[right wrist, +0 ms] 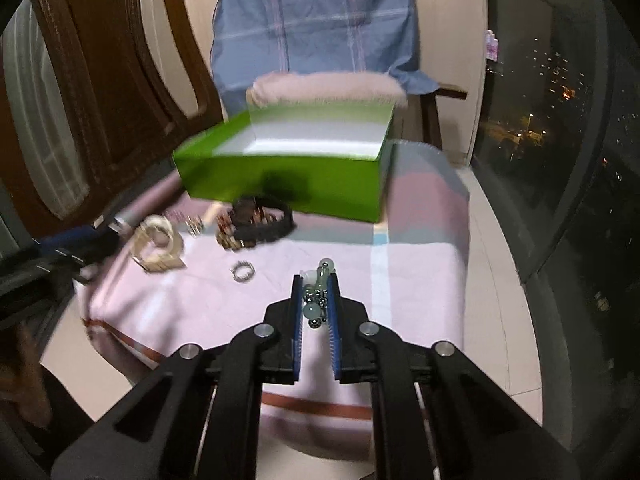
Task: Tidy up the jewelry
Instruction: 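Grasp the silver bangle with the left gripper while the right holds the brooch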
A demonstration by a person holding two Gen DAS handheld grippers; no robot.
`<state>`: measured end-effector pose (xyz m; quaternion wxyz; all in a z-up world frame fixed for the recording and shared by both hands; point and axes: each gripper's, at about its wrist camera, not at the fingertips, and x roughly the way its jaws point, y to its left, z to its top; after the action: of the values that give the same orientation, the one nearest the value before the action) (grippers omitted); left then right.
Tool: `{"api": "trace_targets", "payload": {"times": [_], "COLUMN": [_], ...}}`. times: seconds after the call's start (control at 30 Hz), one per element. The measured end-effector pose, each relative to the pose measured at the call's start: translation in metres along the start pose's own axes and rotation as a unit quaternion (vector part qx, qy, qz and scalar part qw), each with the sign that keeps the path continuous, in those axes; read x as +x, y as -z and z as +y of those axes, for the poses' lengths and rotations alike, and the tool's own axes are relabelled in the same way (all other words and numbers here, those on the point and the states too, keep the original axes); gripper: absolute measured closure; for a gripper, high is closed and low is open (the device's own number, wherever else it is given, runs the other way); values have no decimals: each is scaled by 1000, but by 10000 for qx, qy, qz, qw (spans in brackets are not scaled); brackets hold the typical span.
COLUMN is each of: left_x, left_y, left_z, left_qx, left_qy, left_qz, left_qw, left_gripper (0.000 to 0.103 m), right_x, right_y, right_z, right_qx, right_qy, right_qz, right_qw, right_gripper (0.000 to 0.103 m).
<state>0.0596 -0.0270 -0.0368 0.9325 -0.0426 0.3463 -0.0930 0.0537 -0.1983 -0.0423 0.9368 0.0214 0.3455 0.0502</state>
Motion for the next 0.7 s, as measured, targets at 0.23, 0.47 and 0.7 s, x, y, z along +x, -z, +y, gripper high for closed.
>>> {"api": "trace_targets", "payload": {"times": [0.23,0.47,0.7], "left_x": [2,2,4], "left_y": [2,5,6], "left_z": [-13,-15,-14], "left_qx": [38,52,55], "left_qy": [104,9,2], "left_qz": [11,-5,26], "left_qw": [9999,10000,10000], "left_gripper": [46,46,46], "right_x": [-22,-13,-13], "right_y": [0,1,1], "right_z": [-12,-16,-13], "right_qx": [213,252,211], "right_qy": [27,-7,-15], "right_qz": [-312,-224,-242], "right_qw": [9993,9994,9995], "right_gripper": [91,91,91]}}
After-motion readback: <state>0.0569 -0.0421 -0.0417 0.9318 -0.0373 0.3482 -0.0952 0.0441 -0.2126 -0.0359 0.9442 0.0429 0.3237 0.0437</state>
